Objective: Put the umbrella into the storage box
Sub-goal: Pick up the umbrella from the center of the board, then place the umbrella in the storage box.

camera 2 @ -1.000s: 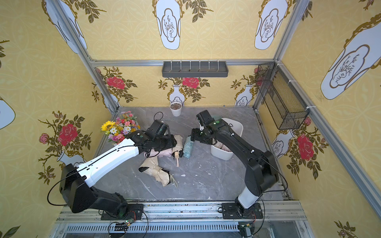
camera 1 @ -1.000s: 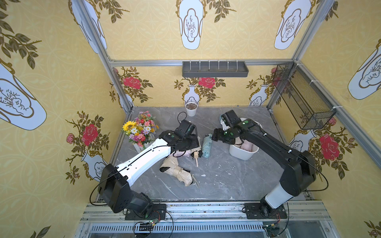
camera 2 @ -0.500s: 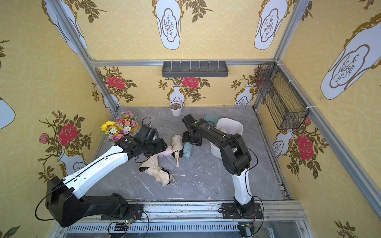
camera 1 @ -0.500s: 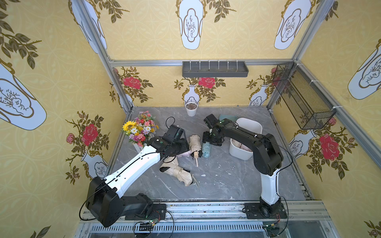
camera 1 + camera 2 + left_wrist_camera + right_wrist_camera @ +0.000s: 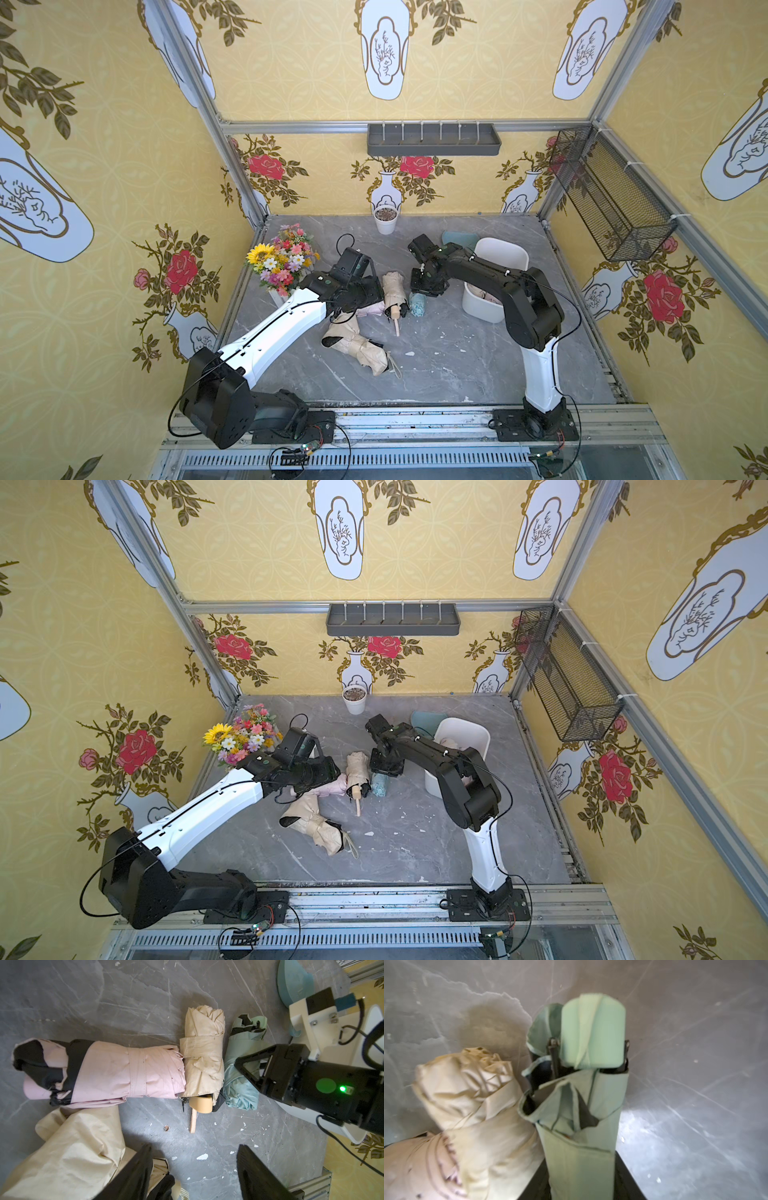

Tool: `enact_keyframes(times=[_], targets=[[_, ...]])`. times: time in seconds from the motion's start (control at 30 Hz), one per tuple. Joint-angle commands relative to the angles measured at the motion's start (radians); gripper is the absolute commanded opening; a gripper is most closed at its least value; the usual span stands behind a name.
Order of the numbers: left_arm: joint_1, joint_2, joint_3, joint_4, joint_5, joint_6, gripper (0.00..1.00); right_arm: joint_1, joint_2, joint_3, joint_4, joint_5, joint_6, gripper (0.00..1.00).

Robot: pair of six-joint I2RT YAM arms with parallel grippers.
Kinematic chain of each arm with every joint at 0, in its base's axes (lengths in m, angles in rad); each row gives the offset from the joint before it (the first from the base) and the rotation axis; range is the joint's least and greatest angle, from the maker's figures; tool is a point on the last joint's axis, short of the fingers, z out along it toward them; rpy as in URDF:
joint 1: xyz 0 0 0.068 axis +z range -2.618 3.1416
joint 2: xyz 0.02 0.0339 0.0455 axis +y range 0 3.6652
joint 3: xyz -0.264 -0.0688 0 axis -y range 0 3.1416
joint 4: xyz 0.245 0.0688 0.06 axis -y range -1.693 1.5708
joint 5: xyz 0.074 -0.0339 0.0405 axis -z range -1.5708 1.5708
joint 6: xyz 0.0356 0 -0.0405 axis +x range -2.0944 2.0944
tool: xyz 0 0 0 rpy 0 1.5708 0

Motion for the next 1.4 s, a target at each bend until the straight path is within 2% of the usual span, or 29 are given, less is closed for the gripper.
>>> enact_keyframes(times=[0.0, 0.27, 0.43, 0.57, 0.77, 0.93, 1.17, 1.37], targets=[[0.003, 0.022, 0.014, 0.027, 0.025, 0.014, 0.70, 0.001, -0.039, -0.003, 0.006, 0.020, -0.009, 0.34], [0.003, 0.059, 0.027, 0.045, 0.040, 0.022, 0.70, -0.001, -0.151, -0.008, -0.034, 0.005, -0.036, 0.31], [0.003, 0.102, 0.053, 0.052, 0.051, 0.041, 0.70, -0.035, -0.288, -0.018, -0.094, -0.017, -0.077, 0.31], [0.004, 0.152, 0.091, 0.057, 0.056, 0.054, 0.70, -0.130, -0.422, -0.061, -0.136, -0.077, -0.114, 0.29], [0.004, 0.215, 0.139, 0.064, 0.066, 0.069, 0.70, -0.363, -0.572, -0.135, -0.172, -0.180, -0.194, 0.28], [0.003, 0.245, 0.160, 0.067, 0.075, 0.074, 0.70, -0.495, -0.556, -0.169, -0.162, -0.233, -0.263, 0.27], [0.004, 0.262, 0.166, 0.065, 0.076, 0.082, 0.70, -0.533, -0.415, -0.184, -0.078, -0.203, -0.305, 0.28], [0.003, 0.301, 0.179, 0.072, 0.081, 0.085, 0.70, -0.532, -0.310, -0.177, -0.003, -0.193, -0.344, 0.43]])
